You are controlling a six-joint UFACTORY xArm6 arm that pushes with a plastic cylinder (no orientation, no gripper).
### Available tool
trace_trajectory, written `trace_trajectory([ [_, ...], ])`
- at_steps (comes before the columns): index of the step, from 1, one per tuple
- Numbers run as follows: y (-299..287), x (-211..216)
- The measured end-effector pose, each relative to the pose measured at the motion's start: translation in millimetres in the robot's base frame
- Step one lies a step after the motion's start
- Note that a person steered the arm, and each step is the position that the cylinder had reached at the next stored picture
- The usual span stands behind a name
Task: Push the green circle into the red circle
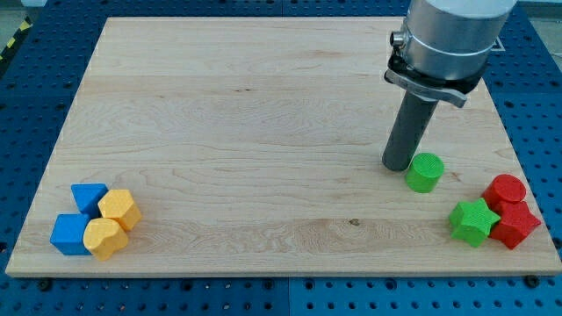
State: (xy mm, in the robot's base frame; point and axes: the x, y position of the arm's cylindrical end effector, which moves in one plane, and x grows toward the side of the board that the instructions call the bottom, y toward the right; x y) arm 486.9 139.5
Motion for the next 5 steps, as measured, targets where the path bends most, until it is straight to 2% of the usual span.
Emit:
trace_trajectory([
  [2,3.5,29.0],
  [5,39.0,46.3],
])
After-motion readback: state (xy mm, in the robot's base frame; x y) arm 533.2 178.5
